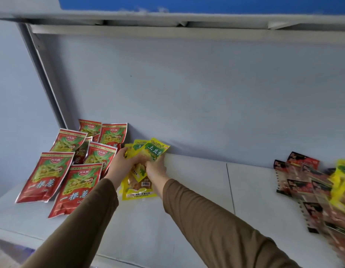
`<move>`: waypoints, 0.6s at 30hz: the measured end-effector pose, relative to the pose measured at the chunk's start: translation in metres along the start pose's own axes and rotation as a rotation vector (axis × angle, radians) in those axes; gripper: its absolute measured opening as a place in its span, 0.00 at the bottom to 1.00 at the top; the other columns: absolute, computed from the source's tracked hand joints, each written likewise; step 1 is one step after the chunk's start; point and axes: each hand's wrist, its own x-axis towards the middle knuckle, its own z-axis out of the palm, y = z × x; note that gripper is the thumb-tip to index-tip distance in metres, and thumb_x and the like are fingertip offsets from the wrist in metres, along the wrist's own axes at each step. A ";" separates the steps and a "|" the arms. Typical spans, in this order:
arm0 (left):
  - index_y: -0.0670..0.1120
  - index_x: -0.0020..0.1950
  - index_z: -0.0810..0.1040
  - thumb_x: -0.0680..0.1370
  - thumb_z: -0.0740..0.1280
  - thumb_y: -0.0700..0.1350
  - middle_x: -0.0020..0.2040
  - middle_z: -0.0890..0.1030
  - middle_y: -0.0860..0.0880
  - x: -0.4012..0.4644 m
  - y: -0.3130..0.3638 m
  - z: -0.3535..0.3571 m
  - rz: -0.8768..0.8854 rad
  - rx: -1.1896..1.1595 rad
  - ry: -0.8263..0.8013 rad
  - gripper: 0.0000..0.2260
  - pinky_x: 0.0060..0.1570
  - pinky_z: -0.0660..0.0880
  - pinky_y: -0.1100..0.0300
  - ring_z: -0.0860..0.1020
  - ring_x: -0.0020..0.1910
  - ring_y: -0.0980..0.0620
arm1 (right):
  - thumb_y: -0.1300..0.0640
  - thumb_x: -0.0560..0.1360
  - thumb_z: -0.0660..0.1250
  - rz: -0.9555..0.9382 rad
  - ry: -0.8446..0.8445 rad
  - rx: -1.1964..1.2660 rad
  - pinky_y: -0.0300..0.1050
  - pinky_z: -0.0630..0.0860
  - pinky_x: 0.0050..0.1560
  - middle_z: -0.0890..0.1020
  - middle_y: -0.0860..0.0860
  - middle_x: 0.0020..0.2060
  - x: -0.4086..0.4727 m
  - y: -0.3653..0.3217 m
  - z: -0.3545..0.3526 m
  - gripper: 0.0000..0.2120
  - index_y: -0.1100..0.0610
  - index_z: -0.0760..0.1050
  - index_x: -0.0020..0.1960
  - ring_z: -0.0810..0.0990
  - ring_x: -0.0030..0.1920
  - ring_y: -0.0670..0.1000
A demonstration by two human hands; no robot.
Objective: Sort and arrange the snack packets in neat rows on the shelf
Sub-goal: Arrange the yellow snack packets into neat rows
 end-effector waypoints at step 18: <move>0.51 0.78 0.68 0.81 0.65 0.53 0.77 0.70 0.45 -0.025 -0.001 -0.004 0.291 0.724 0.137 0.25 0.71 0.64 0.40 0.66 0.75 0.39 | 0.51 0.78 0.61 -0.145 -0.140 0.066 0.47 0.71 0.59 0.79 0.50 0.64 -0.018 0.007 -0.023 0.23 0.47 0.68 0.73 0.77 0.65 0.54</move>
